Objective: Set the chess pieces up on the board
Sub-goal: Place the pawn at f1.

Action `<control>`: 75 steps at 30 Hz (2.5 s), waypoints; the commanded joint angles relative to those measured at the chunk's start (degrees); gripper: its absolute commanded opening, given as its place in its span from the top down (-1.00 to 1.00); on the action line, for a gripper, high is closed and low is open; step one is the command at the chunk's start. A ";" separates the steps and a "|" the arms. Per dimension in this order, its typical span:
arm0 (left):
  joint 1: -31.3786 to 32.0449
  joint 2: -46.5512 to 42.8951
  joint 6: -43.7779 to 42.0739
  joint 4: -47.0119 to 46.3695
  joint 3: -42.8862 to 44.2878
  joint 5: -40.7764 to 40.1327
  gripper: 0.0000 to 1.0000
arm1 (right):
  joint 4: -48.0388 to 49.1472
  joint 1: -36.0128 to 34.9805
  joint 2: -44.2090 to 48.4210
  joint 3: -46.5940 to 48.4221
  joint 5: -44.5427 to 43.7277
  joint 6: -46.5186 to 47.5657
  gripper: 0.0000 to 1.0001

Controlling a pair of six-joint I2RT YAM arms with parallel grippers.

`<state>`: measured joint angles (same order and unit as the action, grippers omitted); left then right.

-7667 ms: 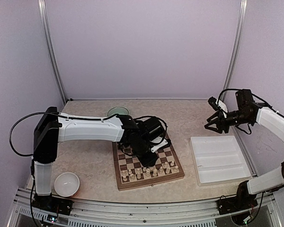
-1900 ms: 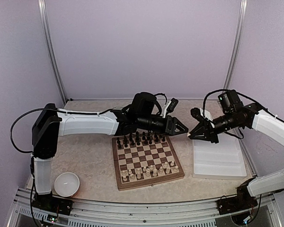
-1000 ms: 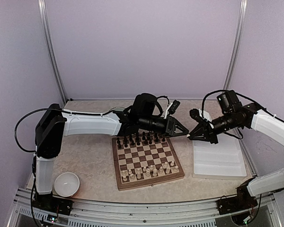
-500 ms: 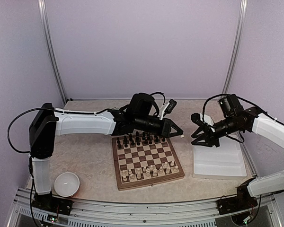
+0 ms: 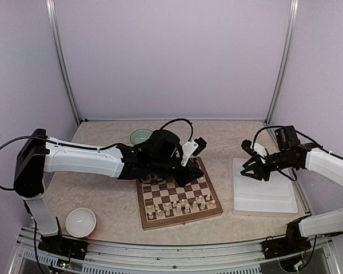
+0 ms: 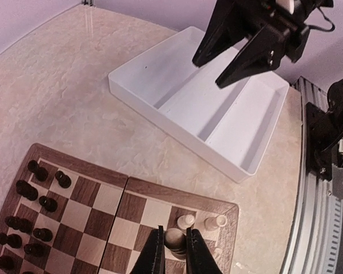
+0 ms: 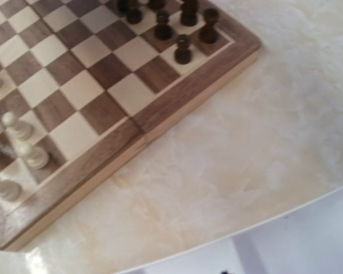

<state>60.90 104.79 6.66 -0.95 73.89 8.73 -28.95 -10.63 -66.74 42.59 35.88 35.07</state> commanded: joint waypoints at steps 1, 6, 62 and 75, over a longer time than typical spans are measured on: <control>-0.18 -1.06 -4.27 0.16 -2.44 -3.53 0.75 | 3.45 1.20 0.78 -0.91 -1.25 -0.91 0.29; -0.16 -1.55 -5.68 0.54 -4.96 -2.97 0.75 | 3.75 1.36 0.23 -0.91 -1.42 -0.79 0.28; -0.17 10.60 -10.61 14.10 4.56 3.94 0.66 | 3.70 1.49 -1.20 -1.37 -0.02 0.88 0.26; 0.04 11.79 -10.68 14.84 5.38 4.25 0.61 | 3.68 1.49 -1.46 -1.42 0.07 1.03 0.26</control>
<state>60.75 115.28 -3.29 13.04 77.65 11.86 -25.80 -9.91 -67.61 42.02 35.09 35.75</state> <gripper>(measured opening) 0.190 0.367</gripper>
